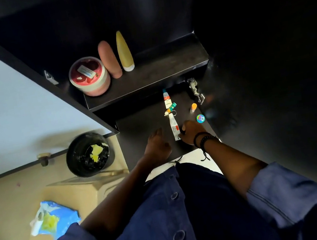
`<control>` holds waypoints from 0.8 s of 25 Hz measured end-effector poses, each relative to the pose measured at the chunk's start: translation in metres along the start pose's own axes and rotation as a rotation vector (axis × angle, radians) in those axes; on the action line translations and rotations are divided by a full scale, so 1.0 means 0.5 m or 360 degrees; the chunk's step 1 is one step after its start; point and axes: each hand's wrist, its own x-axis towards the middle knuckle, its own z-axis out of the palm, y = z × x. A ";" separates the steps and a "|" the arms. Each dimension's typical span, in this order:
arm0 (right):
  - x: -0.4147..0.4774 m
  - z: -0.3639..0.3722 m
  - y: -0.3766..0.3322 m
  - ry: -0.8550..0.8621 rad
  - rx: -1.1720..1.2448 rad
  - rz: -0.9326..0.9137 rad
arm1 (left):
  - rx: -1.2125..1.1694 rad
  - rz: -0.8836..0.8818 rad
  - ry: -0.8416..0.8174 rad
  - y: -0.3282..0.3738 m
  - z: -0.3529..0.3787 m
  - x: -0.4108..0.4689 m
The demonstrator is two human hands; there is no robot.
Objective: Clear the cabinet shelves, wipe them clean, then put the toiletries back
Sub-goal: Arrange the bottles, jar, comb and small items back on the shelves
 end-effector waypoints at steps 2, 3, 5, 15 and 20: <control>0.025 0.006 0.001 -0.0094 -0.0079 0.0004 | -0.0075 -0.0065 0.0009 -0.009 -0.002 0.011; 0.038 0.012 0.002 -0.0124 -0.0079 0.0013 | -0.0117 -0.0118 0.0009 -0.017 -0.001 0.016; 0.060 0.022 0.003 -0.0153 -0.0066 0.0027 | -0.0184 -0.0210 0.0019 -0.035 0.006 0.026; 0.098 0.053 0.001 -0.0146 -0.0050 0.0182 | -0.0391 -0.0413 0.0029 -0.061 0.026 0.019; 0.079 0.068 0.028 -0.0210 0.0018 0.0222 | -0.0483 -0.0377 -0.0087 -0.050 0.053 0.011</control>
